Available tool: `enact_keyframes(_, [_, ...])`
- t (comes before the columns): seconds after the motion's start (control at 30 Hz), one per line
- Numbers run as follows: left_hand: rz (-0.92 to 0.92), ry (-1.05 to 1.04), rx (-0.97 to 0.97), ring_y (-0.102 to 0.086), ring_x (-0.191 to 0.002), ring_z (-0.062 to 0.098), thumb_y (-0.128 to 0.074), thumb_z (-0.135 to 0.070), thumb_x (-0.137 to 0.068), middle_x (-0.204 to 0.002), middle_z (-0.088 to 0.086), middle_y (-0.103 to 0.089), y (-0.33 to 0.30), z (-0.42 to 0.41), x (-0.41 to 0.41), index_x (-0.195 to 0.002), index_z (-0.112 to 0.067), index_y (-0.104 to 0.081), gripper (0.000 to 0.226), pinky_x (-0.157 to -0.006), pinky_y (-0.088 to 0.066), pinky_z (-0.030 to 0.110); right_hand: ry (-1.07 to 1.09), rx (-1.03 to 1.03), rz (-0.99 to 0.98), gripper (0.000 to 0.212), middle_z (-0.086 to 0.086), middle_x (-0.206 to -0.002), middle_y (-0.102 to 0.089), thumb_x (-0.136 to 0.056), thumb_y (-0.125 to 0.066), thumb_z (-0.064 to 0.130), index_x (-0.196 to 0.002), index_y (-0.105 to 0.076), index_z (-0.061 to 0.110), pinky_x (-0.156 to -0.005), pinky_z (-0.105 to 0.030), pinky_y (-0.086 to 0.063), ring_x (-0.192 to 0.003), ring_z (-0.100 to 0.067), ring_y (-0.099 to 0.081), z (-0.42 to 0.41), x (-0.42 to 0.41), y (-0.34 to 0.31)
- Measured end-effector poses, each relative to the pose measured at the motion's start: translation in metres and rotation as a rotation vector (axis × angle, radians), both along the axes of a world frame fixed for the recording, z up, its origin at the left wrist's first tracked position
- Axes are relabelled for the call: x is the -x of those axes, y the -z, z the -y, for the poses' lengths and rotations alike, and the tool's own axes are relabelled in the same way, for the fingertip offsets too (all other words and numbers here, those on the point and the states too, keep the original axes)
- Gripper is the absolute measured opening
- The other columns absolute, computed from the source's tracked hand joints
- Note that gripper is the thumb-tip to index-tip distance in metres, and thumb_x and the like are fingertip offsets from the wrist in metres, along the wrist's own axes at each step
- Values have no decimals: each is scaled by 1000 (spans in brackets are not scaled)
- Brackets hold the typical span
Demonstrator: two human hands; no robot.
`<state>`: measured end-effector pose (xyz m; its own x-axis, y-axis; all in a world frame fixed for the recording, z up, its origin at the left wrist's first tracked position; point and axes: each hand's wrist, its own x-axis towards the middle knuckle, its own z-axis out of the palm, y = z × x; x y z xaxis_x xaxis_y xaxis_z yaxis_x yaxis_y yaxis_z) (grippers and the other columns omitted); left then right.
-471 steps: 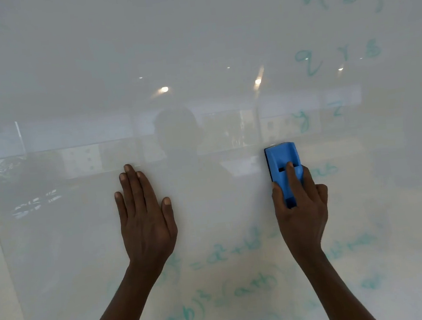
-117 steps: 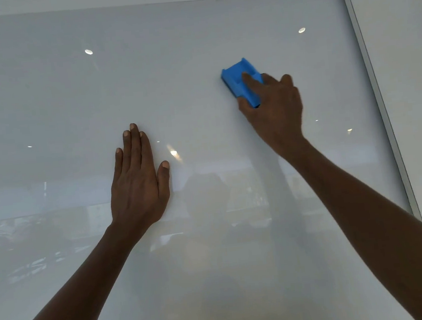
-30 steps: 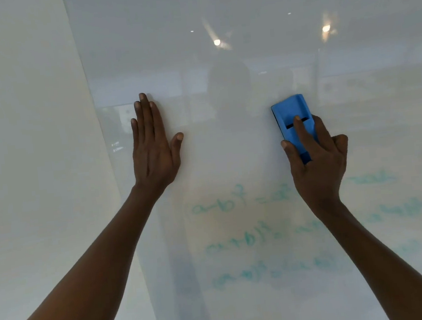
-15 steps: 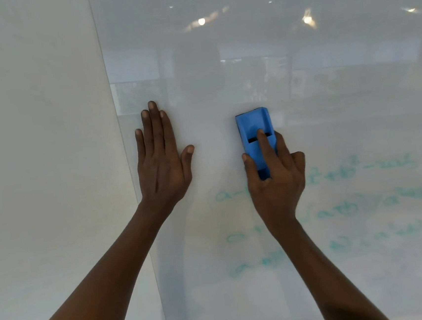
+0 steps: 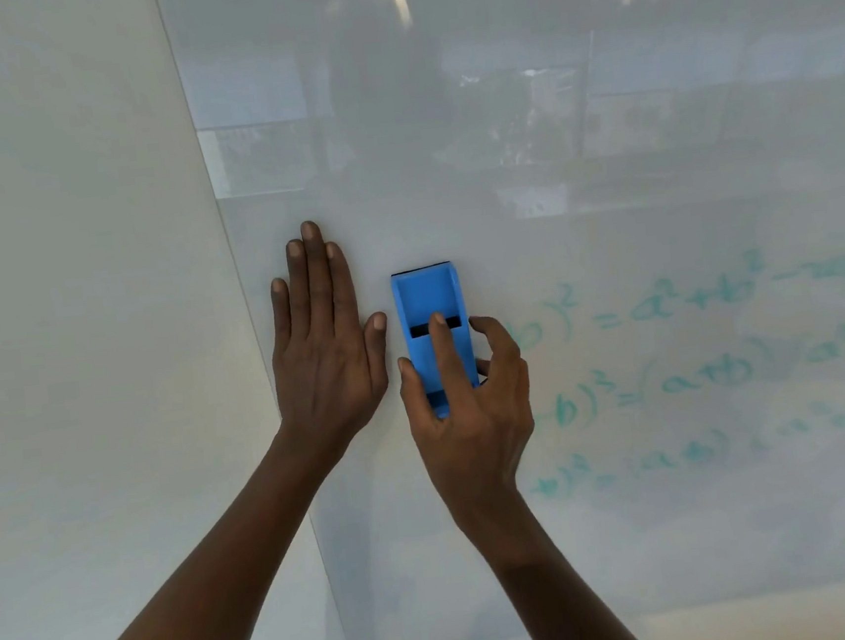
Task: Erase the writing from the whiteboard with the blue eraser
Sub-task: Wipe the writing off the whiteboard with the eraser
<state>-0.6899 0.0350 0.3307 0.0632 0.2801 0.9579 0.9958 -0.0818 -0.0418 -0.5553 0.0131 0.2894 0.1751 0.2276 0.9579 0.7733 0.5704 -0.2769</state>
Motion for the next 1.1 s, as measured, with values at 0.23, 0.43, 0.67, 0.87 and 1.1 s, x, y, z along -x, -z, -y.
enact_keyframes(0.23, [-27,-13,0,14,-157,19,-29,-35,-106,-169,22,-11,23,-2,5,-161,0,-5,70,-129,4,39,-6,-21,-17,50,-18,-113,-67,-92,-69,41,-133,-52,19,-71,-29,-57,-95,-22,-58,1,6,12])
enact_keyframes(0.43, [-37,-1,-22,13,-158,20,-30,-34,-106,-169,21,-11,25,-2,7,-161,0,-3,70,-129,2,40,40,-84,104,43,-16,-113,-68,-88,-74,33,-127,-65,18,-64,-32,-56,-84,-24,-61,-6,-14,16])
enact_keyframes(0.67, [-30,22,-35,8,-158,22,-31,-33,-107,-168,25,-13,25,-1,5,-161,2,-2,70,-129,-1,43,118,-115,158,34,-16,-111,-70,-86,-74,25,-119,-73,19,-57,-37,-52,-72,-28,-60,-14,-65,5])
enact_keyframes(0.87, [-32,24,-42,5,-159,24,-29,-34,-107,-168,20,-6,25,0,5,-161,2,-3,69,-129,-3,44,186,-101,86,35,-12,-116,-68,-89,-72,28,-122,-71,19,-60,-33,-51,-77,-22,-56,-21,-113,-2])
enact_keyframes(1.1, [-27,23,-40,4,-159,24,-30,-33,-108,-168,20,-6,26,0,6,-161,3,-7,68,-129,-4,45,250,98,-259,47,-7,-122,-64,-89,-72,35,-133,-62,25,-73,-21,-40,-97,-24,-61,-23,-150,2])
